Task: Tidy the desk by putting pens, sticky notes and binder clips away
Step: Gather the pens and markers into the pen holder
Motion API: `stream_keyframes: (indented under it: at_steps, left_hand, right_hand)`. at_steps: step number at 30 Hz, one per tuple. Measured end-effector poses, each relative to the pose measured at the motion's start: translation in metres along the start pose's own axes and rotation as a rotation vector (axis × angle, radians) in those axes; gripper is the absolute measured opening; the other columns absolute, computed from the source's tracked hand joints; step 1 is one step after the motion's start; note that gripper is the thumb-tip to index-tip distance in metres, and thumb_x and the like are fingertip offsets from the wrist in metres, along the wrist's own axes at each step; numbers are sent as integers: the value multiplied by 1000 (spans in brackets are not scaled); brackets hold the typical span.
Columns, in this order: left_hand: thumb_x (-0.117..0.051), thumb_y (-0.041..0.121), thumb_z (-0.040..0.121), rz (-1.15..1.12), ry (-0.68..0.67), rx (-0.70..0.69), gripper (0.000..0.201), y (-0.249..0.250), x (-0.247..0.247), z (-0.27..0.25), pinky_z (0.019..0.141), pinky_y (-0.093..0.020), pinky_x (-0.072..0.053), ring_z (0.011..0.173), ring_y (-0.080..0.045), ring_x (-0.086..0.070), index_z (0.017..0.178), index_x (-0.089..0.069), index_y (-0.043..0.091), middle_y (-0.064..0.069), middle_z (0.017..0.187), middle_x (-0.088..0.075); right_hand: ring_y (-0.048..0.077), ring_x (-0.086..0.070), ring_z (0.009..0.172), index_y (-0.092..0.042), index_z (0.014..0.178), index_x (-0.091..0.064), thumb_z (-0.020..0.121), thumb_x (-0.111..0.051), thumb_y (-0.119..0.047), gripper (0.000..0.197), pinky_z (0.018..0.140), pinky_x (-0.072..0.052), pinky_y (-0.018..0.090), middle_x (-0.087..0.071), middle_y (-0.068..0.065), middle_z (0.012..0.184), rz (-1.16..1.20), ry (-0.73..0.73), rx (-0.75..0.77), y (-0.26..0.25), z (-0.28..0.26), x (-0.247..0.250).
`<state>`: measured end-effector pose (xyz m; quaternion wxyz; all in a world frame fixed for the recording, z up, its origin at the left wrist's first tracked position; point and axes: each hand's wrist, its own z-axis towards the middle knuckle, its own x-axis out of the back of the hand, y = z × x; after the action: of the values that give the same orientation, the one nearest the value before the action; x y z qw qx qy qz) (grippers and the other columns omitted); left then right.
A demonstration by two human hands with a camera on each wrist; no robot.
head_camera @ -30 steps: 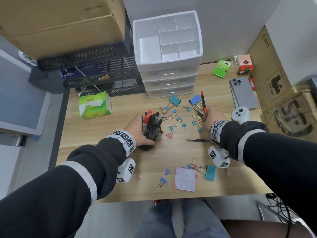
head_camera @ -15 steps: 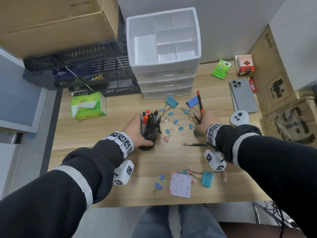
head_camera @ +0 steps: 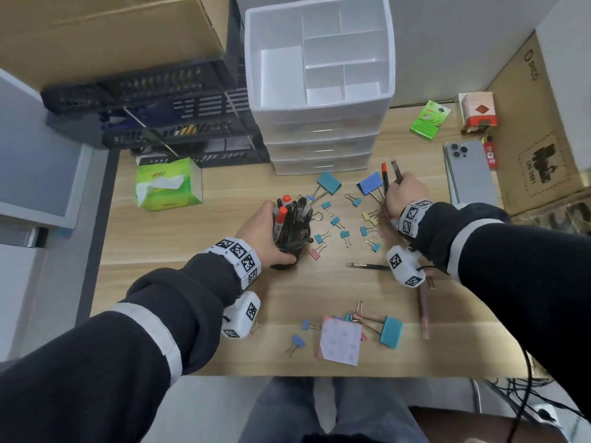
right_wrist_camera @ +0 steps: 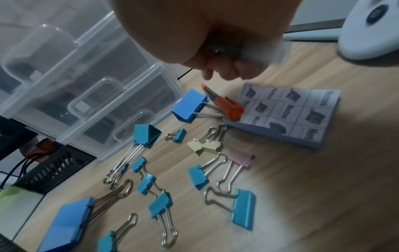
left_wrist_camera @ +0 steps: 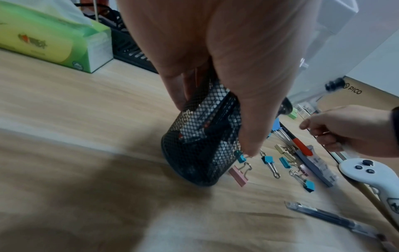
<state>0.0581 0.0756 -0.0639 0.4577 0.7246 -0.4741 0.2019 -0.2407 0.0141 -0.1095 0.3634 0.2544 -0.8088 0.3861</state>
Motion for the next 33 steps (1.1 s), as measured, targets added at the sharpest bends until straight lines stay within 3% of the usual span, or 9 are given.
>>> stream_keyframes:
  at_steps: [2,8,12,15,18,23,27,30,33]
  left_hand:
    - [-96,38,47,42,-34,-15,94,2,2,3,85,-38,-57,91,-17,-64,119,-38,24,7,105,-62]
    - [-96,39,47,93,-64,-17,92,6,6,7,82,-39,-58,87,-15,-64,117,-37,26,9,103,-62]
    - [-96,39,48,97,-68,-17,94,7,7,6,83,-38,-58,89,-15,-64,120,-37,26,7,106,-62]
    - [-97,38,48,100,-79,-15,95,9,8,6,84,-38,-57,90,-15,-64,120,-37,26,9,107,-61]
    - [-97,39,47,121,-85,-19,96,12,8,5,83,-39,-58,89,-15,-64,121,-36,26,8,108,-61]
    - [-96,40,47,135,-74,-23,97,14,8,3,83,-39,-57,90,-16,-64,122,-36,24,5,109,-61]
    - [-97,39,48,115,-63,-16,100,12,5,-2,86,-38,-55,94,-19,-63,126,-36,22,5,109,-60]
    - [-96,37,49,98,-33,-33,90,7,2,-8,81,-32,-50,93,-20,-62,115,-37,24,7,104,-58]
    - [-96,37,50,94,-29,-28,88,2,2,-14,80,-32,-50,93,-20,-61,115,-38,22,5,105,-59]
  right_hand:
    - [36,-56,87,-5,108,-56,91,-49,-15,21,71,-42,34,-62,20,110,-58,-10,7,1,1,-6]
    - [32,-56,83,-7,110,-50,86,-61,-7,26,69,-47,37,-62,16,104,-162,-18,-27,3,1,-16]
    - [33,-56,86,-6,114,-51,88,-54,-12,27,70,-44,35,-58,13,103,-74,19,-15,1,-2,-7]
    - [31,-57,81,-9,106,-58,91,-46,-24,25,68,-42,34,-62,10,96,-68,-3,23,3,-9,3]
    - [31,-62,77,-13,95,-65,96,-41,-39,36,67,-47,33,-68,11,88,-130,-93,99,11,-22,8]
    - [29,-57,89,-18,109,-66,96,-44,-26,27,71,-40,29,-60,8,88,-377,-313,310,28,-53,-2]
    - [25,-60,80,-17,95,-64,92,-51,-27,16,62,-42,27,-60,1,81,-459,-396,407,41,-77,-17]
    - [22,-62,80,-26,87,-58,74,-67,-32,17,70,-54,31,-63,-4,82,-543,-444,446,49,-86,-28]
    - [20,-58,78,-27,77,-53,76,-63,-26,10,63,-46,28,-61,-5,83,-650,-368,456,56,-89,-37]
